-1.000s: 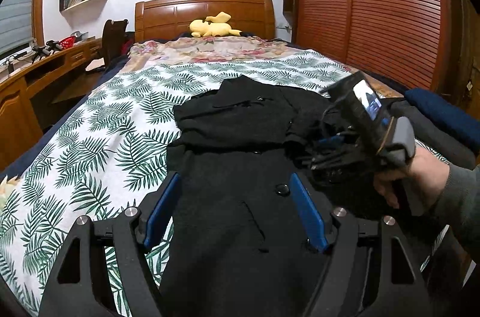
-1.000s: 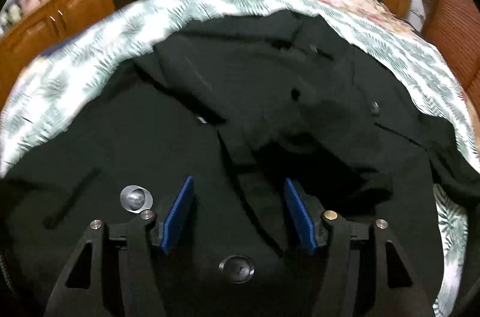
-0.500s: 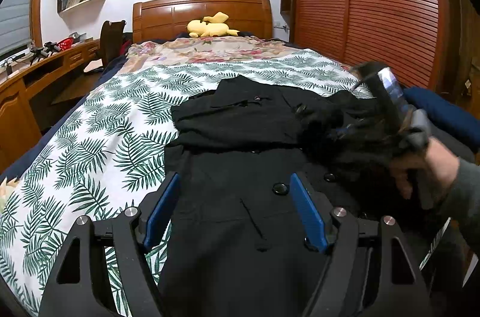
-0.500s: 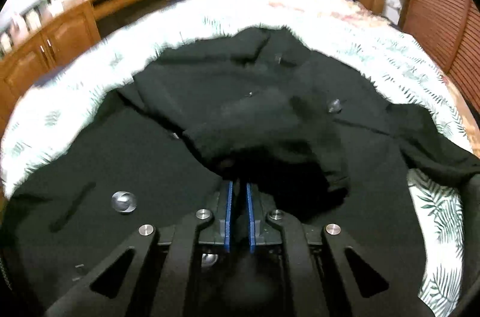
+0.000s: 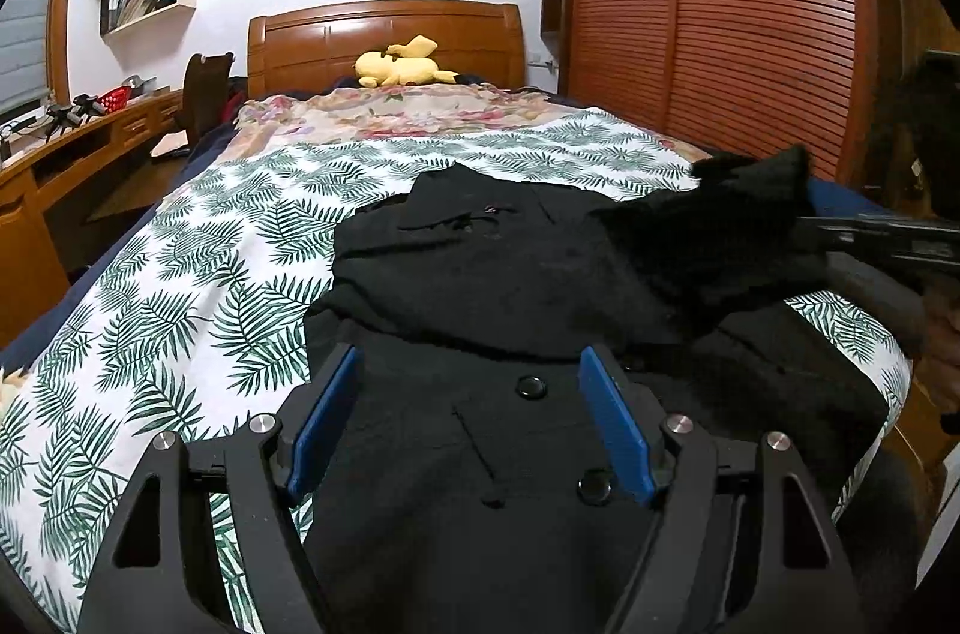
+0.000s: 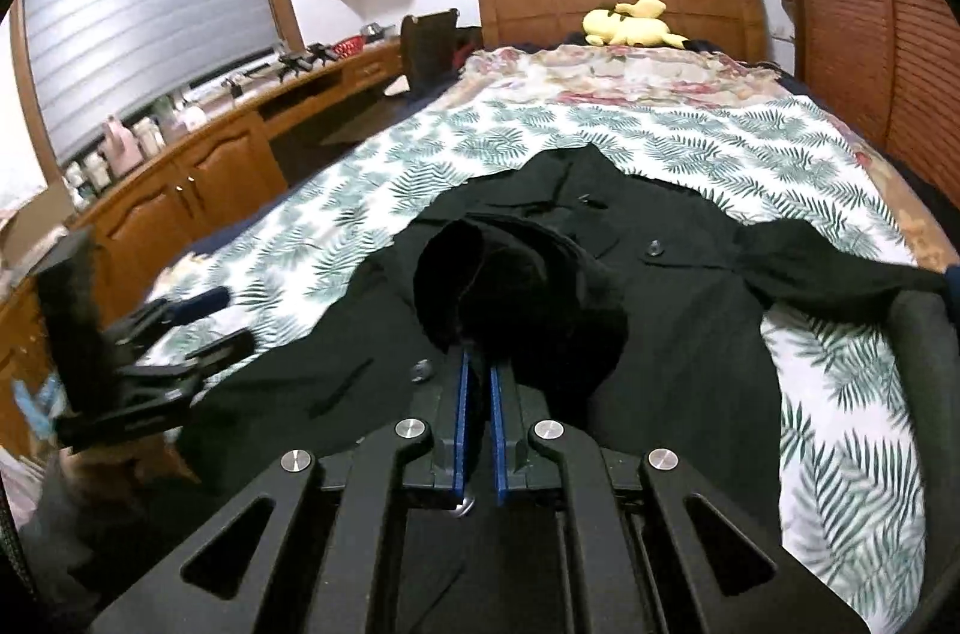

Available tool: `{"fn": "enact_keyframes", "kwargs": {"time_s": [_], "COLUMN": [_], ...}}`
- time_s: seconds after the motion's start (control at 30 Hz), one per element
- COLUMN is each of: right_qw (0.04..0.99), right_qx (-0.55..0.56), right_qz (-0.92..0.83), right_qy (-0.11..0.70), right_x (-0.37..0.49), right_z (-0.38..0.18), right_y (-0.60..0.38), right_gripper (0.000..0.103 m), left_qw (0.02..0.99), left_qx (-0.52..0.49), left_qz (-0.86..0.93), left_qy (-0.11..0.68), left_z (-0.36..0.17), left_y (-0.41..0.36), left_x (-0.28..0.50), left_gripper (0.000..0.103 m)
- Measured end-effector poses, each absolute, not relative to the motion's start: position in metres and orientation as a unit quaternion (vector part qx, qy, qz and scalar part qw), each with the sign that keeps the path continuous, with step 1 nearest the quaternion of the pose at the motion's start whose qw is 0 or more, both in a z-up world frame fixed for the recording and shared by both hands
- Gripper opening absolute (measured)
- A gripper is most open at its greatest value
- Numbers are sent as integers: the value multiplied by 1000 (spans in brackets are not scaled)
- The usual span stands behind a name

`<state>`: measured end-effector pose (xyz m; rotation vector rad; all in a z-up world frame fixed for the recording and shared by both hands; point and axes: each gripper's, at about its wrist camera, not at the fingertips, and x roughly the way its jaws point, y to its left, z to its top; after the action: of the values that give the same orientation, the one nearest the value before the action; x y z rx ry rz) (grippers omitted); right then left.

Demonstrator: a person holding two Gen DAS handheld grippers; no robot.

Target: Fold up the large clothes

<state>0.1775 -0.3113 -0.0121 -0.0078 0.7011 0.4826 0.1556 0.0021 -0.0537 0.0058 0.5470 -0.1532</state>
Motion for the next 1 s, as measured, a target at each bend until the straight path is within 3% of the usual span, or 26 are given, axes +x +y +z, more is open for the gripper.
{"fn": "enact_keyframes", "kwargs": {"time_s": [0.33, 0.43, 0.67, 1.0], "right_qw": [905, 911, 923, 921], "right_qx": [10, 0, -51, -86], "right_qz": [171, 137, 103, 117], "right_qy": [390, 388, 368, 361], "right_x": [164, 169, 165, 194], "right_z": [-55, -63, -71, -77], "right_y": [-347, -359, -362, -347], "right_gripper": [7, 11, 41, 42], "left_qw": [960, 960, 961, 955], "left_qx": [0, 2, 14, 45], "left_qz": [-86, -91, -106, -118], "left_qy": [267, 263, 256, 267], "left_z": [-52, -52, -54, -69], "left_y": [-1, -5, -23, -62], "left_x": [153, 152, 151, 160], "left_gripper": [76, 76, 76, 76]}}
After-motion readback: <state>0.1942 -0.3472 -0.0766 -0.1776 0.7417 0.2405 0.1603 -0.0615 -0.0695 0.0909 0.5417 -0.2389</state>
